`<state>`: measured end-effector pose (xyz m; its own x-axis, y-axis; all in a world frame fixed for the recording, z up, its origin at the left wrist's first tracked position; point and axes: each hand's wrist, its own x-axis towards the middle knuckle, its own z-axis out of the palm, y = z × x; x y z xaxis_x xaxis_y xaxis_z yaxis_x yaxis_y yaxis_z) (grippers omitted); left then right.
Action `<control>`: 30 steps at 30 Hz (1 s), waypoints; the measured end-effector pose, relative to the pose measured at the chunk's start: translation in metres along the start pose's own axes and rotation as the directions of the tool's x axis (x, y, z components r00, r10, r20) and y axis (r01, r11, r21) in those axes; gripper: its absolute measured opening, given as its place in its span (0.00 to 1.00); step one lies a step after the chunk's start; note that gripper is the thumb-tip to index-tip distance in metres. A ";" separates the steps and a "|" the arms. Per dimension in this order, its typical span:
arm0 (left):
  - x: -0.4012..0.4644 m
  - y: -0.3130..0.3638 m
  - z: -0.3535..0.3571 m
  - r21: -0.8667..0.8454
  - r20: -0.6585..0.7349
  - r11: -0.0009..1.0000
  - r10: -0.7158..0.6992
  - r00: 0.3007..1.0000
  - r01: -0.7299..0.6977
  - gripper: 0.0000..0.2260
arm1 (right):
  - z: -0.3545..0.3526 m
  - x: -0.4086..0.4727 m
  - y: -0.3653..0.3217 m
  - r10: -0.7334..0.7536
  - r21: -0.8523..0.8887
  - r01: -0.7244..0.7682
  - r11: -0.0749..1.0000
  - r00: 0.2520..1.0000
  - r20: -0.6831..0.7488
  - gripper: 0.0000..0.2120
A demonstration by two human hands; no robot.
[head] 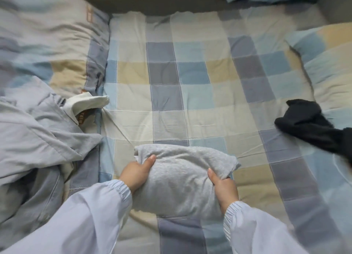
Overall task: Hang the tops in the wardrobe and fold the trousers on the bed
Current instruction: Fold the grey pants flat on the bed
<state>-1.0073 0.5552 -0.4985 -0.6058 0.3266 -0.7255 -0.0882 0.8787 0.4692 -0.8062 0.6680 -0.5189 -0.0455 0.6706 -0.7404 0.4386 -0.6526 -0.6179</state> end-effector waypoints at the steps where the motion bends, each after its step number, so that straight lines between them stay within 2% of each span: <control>1: -0.025 0.017 -0.008 0.091 -0.005 0.995 0.037 0.999 -0.037 0.28 | -0.018 -0.029 -0.011 -0.021 0.017 0.022 1.000 0.998 -0.056 0.10; 5: -0.124 0.080 -0.032 0.242 0.061 0.953 0.173 0.983 -0.183 0.28 | -0.091 -0.139 -0.054 -0.058 0.105 0.078 0.991 0.982 -0.180 0.14; 9: -0.236 0.130 -0.033 0.335 0.149 0.865 0.343 0.928 -0.373 0.29 | -0.173 -0.248 -0.071 -0.104 0.200 0.172 0.965 0.945 -0.311 0.13; 12: -0.328 0.152 -0.011 0.408 0.258 0.738 0.471 0.844 -0.537 0.29 | -0.240 -0.328 -0.046 -0.046 0.311 0.198 0.929 0.900 -0.434 0.14; 15: -0.419 0.161 0.035 0.416 0.401 0.612 0.541 0.739 -0.673 0.29 | -0.304 -0.405 -0.003 0.037 0.420 0.253 0.872 0.820 -0.571 0.17; 18: -0.509 0.145 0.096 0.389 0.564 0.458 0.568 0.600 -0.799 0.31 | -0.359 -0.475 0.067 0.172 0.524 0.295 0.799 0.723 -0.669 0.26; 21: -0.596 0.109 0.166 0.311 0.713 0.317 0.545 0.441 -0.896 0.30 | -0.402 -0.537 0.150 0.346 0.604 0.321 0.730 0.589 -0.731 0.40; 23: -0.657 0.072 0.213 0.275 0.804 0.210 0.485 0.344 -0.938 0.31 | -0.422 -0.584 0.212 0.467 0.672 0.356 0.650 0.510 -0.722 0.34; 25: -0.715 0.028 0.257 0.251 0.882 0.062 0.396 0.255 -0.966 0.32 | -0.436 -0.625 0.277 0.574 0.730 0.356 0.583 0.456 -0.680 0.28; 28: -0.794 -0.048 0.313 0.187 0.965 -0.108 0.206 0.162 -0.976 0.32 | -0.447 -0.685 0.363 0.713 0.829 0.356 0.430 0.429 -0.554 0.29; 29: -0.816 -0.073 0.331 0.165 0.979 -0.161 0.146 0.142 -0.973 0.33 | -0.446 -0.701 0.389 0.765 0.844 0.392 0.366 0.390 -0.513 0.30; 30: -0.835 -0.097 0.344 0.140 0.988 -0.196 0.091 0.124 -0.971 0.34 | -0.443 -0.718 0.408 0.817 0.821 0.495 0.285 0.323 -0.478 0.31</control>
<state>-0.2209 0.3174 -0.1114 0.6980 0.4642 -0.5452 0.7160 -0.4404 0.5417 -0.1967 0.0763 -0.1220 0.7727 -0.1478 -0.6173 -0.6343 -0.1435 -0.7596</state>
